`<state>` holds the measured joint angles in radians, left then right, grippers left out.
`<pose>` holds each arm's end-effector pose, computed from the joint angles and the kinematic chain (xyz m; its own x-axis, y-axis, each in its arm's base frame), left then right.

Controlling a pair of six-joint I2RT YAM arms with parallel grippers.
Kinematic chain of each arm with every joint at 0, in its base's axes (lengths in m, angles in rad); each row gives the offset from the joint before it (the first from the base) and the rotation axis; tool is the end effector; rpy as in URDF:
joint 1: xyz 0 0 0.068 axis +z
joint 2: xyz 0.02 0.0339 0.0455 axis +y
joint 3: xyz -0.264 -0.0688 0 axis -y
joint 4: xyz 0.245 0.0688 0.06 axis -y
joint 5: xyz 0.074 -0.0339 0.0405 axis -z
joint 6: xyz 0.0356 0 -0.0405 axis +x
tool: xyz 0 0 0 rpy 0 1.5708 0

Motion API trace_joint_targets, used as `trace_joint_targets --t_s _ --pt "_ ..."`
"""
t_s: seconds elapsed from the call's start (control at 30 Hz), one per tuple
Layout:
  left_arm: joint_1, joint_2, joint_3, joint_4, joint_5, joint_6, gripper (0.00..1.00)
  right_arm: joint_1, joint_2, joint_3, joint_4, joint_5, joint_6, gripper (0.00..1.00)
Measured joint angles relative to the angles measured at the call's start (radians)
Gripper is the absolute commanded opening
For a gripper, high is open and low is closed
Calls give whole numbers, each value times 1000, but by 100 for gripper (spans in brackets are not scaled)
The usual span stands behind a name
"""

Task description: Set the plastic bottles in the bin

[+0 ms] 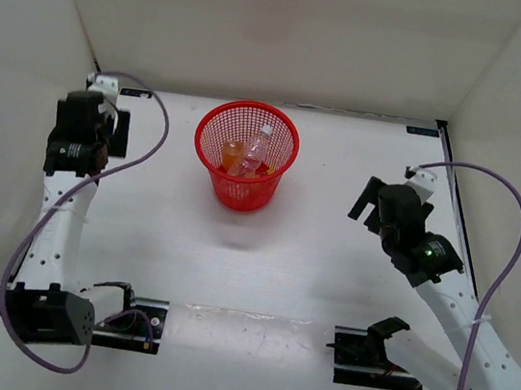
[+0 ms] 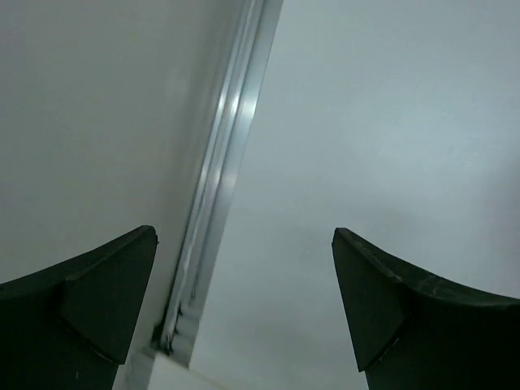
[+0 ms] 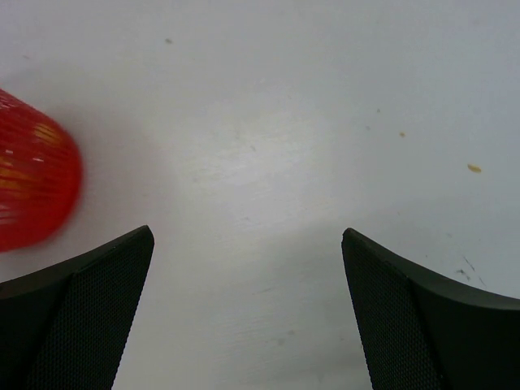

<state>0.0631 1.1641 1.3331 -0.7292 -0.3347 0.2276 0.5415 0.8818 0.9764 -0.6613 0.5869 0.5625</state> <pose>0.2369 0.0267 0.3991 -0.5927 0.1761 -0.7859 -0.2089 0.9088 0.3612 0.1626 0.0748 0.3445 -0.4045 0.2749 -0.8722 0.2210 0.9549 0.1984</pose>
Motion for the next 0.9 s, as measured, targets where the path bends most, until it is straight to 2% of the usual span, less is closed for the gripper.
trace_joint_targets --t_s 0.13,0.27,0.5,0.9 --pt "138 -76 -344 -25 6 10 100 -50 -60 -145 3 -27 11 100" --pt "155 -158 -568 -94 13 2 100 -63 -119 -201 17 -38 27 100" --pt "154 -343 -605 -118 16 -55 100 -63 -111 -223 51 -41 52 100" --pt "158 -355 -639 -123 -3 -80 100 -63 -74 -224 60 -41 64 100"
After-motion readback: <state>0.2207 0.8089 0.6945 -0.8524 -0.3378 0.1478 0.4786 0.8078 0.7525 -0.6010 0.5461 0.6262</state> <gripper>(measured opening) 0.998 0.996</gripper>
